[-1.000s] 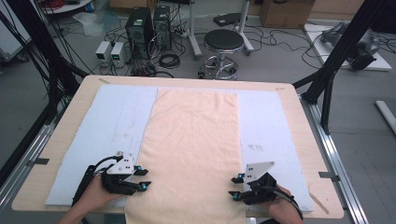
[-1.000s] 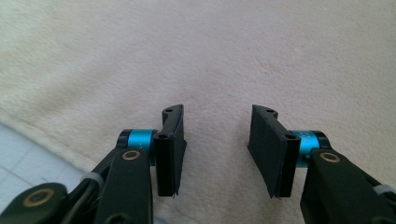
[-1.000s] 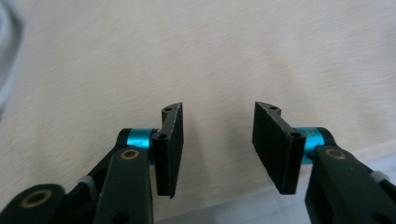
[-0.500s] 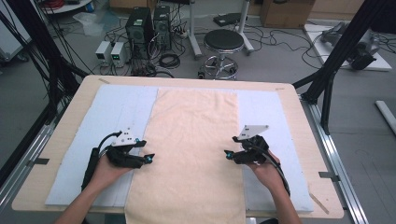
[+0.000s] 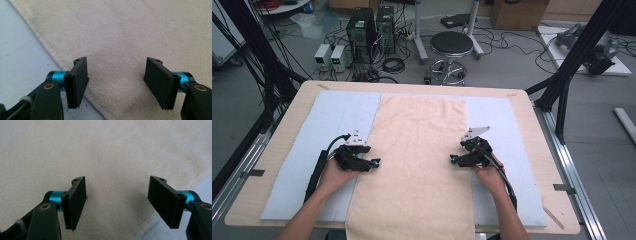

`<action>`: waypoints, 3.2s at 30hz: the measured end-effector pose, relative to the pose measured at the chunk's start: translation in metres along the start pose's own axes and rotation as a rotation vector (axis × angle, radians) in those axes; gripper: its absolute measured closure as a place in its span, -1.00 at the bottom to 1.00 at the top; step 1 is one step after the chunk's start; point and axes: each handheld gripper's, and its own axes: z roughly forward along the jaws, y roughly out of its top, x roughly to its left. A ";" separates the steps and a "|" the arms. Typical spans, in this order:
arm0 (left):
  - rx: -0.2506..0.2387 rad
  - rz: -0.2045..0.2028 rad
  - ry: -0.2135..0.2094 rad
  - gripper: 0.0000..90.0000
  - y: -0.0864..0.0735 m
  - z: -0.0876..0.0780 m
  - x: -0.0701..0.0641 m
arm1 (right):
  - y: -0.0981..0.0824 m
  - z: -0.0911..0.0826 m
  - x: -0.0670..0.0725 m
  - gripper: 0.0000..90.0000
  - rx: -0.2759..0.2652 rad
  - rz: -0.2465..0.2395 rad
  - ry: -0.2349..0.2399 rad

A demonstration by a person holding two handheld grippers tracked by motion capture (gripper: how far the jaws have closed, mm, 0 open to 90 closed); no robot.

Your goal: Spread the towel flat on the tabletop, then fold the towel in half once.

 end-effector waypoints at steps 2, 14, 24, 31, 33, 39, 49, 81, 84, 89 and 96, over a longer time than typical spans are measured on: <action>0.003 0.000 -0.005 -0.21 -0.001 -0.001 0.000 | -0.001 0.001 0.001 -0.32 0.011 0.007 0.004; -0.024 -0.011 -0.039 -0.26 -0.007 -0.008 0.001 | -0.003 -0.001 0.002 -0.37 0.013 0.048 0.021; -0.088 -0.010 -0.056 -0.48 -0.002 -0.022 -0.003 | 0.006 -0.017 0.012 -0.59 -0.057 0.025 -0.010; -0.144 -0.019 -0.057 -0.59 0.003 -0.034 -0.005 | 0.007 -0.038 0.017 -0.72 -0.131 0.050 -0.009; -0.147 -0.020 -0.062 -0.59 0.004 -0.035 -0.005 | 0.007 -0.041 0.018 -0.73 -0.136 0.047 -0.008; -0.159 -0.003 -0.069 -0.60 0.008 -0.037 -0.009 | 0.002 -0.046 0.019 -0.73 -0.160 0.066 -0.002; -0.155 0.002 -0.081 -0.60 0.008 -0.036 -0.009 | -0.001 -0.043 0.016 -0.73 -0.134 0.070 -0.007; -0.119 -0.074 -0.007 -0.55 0.079 -0.019 0.052 | 0.054 -0.042 -0.059 -0.69 -0.119 0.094 -0.033; -0.121 -0.084 0.013 -0.49 0.076 -0.006 0.060 | 0.055 -0.027 -0.070 -0.66 -0.094 0.104 -0.048; -0.068 -0.114 0.017 -0.48 0.068 0.019 0.066 | 0.046 0.004 -0.077 -0.63 -0.010 0.127 -0.052; -0.045 -0.146 0.019 -0.47 0.059 0.045 0.069 | 0.032 0.029 -0.082 -0.54 0.008 0.159 -0.052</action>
